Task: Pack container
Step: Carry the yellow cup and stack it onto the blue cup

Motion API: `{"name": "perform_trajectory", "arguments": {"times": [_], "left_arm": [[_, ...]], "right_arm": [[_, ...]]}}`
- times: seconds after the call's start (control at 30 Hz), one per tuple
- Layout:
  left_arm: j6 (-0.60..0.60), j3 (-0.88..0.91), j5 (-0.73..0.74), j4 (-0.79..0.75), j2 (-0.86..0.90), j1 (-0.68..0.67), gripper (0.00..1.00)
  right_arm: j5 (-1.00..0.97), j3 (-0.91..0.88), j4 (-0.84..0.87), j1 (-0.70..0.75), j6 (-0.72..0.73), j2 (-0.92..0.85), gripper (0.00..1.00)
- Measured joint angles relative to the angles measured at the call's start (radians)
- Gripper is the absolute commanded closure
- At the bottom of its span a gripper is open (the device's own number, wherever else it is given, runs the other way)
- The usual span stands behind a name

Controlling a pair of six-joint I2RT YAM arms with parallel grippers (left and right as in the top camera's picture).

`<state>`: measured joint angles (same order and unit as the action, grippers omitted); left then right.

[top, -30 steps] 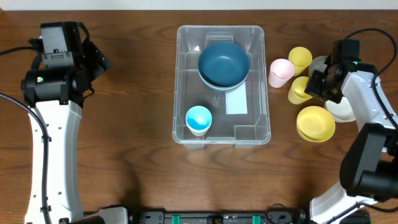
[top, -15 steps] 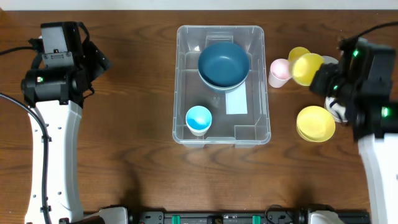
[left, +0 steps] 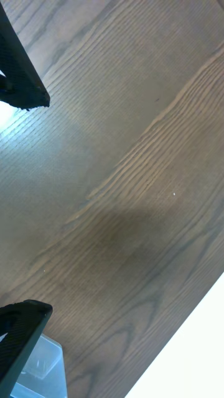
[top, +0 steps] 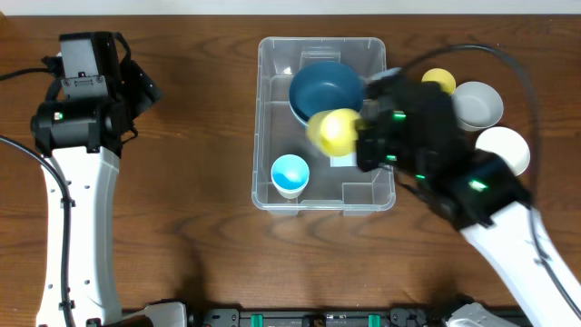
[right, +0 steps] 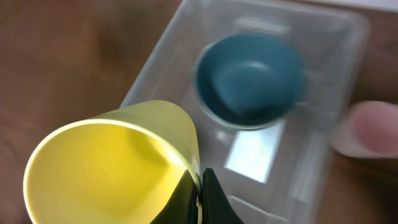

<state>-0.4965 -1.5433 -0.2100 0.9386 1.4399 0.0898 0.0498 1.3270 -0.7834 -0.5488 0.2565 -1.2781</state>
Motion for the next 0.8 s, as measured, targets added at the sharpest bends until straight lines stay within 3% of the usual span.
{"name": "perform_trajectory", "arguments": {"times": [0.37,0.8], "left_arm": [[0.000,0.000,0.000,0.000,0.000,0.000,0.02],[0.000,0.000,0.000,0.000,0.000,0.000,0.02]], "right_arm": [[0.002,0.000,0.051,-0.179,-0.002,-0.284,0.99],[-0.004,0.000,0.040,-0.187,-0.002,-0.304,0.99]]}}
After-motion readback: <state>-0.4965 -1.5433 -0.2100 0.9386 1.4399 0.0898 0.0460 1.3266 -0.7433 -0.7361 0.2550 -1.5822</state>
